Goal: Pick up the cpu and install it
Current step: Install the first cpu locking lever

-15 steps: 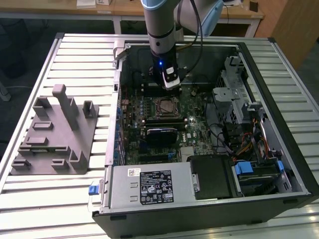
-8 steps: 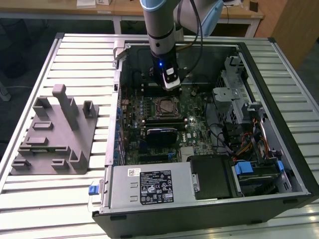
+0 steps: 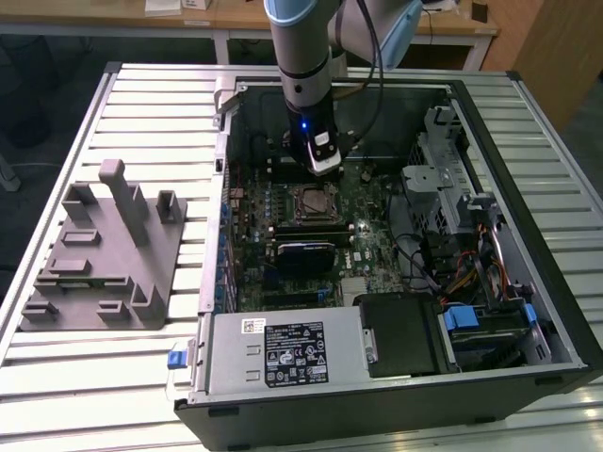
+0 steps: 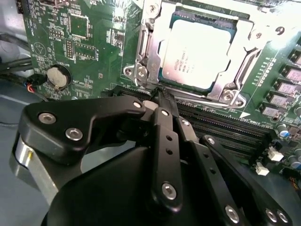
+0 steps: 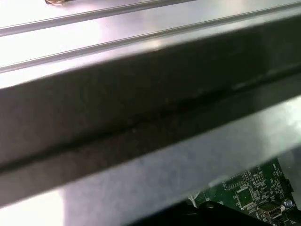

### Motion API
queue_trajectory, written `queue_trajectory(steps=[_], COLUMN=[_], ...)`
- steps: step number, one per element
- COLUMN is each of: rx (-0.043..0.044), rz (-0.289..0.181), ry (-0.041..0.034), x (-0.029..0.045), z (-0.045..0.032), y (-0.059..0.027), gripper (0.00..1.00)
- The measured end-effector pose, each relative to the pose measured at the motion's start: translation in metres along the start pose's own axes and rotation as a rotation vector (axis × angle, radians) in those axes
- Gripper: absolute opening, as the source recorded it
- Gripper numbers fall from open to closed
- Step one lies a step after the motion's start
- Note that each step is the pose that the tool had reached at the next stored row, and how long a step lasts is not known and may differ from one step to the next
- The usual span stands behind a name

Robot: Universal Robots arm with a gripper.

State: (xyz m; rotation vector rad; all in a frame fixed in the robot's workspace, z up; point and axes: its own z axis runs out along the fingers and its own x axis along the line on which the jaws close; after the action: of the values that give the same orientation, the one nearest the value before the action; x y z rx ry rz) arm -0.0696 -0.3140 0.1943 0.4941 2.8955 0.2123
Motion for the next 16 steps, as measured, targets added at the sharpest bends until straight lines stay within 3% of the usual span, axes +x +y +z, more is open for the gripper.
queue_trajectory(steps=[7,12,16], rx=[-0.0004,-0.0013,-0.0014], rz=[-0.002,-0.002,-0.002], ry=[-0.0006,-0.0002,-0.0007], x=[-0.0004,-0.0016,-0.0013], z=[0.0012,-0.0062,-0.0062], y=[-0.0017,-0.0004,0.0004], gripper=[0.11,0.11,0.11])
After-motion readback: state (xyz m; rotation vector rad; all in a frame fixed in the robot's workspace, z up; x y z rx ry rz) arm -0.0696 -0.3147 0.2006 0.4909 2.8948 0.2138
